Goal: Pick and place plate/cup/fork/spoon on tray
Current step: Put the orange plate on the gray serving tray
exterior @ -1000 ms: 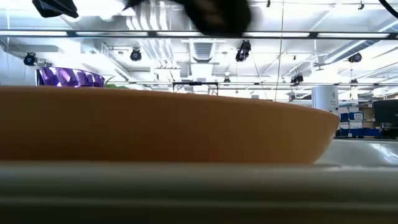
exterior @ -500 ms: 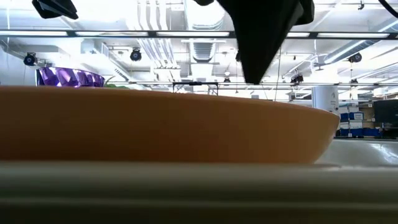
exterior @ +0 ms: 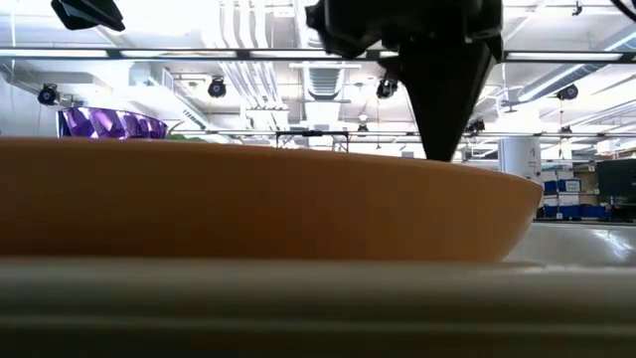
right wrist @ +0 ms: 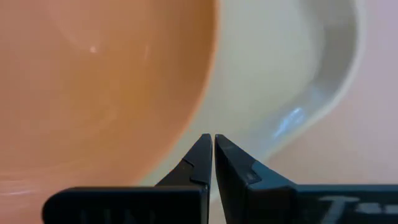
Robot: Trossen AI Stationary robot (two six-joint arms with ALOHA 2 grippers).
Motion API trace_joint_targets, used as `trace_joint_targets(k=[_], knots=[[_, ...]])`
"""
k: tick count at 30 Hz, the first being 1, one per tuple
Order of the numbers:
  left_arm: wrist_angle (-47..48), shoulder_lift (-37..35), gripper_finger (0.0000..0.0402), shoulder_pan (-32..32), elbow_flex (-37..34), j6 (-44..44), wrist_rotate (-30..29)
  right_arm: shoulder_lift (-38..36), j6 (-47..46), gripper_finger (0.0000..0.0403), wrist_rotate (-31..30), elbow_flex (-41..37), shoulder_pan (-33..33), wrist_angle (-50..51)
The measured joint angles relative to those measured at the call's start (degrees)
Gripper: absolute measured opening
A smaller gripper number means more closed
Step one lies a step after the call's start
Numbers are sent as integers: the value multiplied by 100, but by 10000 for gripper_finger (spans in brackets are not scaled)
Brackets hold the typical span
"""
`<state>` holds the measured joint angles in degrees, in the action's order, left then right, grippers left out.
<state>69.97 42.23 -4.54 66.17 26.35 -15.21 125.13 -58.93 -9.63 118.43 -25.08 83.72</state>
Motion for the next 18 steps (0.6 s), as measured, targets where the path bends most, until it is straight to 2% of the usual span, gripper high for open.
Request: trace_joint_targets(k=[10, 14, 18], knots=[[-2, 3, 73, 0, 0, 0, 1, -2308, -550, 8, -397, -3239, 286, -2799], [-4, 8, 73, 0, 0, 0, -1, -2744, -1119, 8, -289, -4341, 264, -3659], [-4, -1, 73, 2, 0, 13, -1, -2789, -1498, 8, -192, -4954, 196, -4529]])
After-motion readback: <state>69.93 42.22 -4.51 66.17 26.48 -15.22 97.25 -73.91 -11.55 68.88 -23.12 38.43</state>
